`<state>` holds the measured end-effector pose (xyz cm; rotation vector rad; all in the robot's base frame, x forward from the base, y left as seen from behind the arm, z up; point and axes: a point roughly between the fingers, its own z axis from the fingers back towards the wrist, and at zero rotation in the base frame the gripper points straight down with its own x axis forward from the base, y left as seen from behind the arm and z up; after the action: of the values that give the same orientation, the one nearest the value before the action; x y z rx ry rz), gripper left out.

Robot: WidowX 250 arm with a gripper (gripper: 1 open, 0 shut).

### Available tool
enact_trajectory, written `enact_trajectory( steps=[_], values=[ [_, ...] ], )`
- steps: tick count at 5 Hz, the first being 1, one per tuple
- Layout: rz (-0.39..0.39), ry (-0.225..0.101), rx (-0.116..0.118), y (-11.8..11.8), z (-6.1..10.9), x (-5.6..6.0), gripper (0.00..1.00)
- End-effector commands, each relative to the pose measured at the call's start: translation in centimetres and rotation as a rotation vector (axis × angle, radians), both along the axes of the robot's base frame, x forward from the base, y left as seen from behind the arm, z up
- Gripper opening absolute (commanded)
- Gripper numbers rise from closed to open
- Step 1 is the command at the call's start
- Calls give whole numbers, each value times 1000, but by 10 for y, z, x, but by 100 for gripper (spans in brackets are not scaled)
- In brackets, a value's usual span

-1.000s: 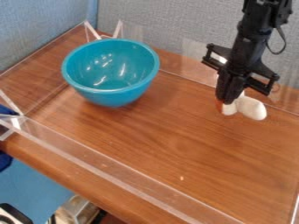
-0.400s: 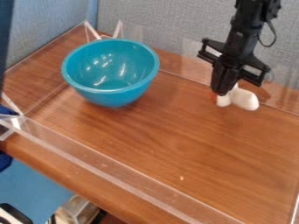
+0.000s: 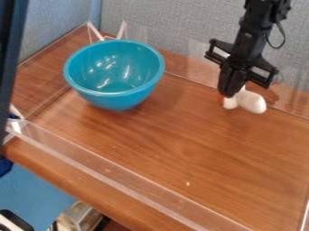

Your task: Remove the mushroom from inside the blue bowl and put it on the table

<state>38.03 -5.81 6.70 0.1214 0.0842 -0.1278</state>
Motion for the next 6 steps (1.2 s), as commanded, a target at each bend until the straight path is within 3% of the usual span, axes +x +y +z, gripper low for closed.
enact_trajectory(
  steps=[1, 6],
  values=[
    [8, -60, -4, 5, 21, 10, 0],
    [0, -24, 33, 8, 21, 17, 0]
  ],
)
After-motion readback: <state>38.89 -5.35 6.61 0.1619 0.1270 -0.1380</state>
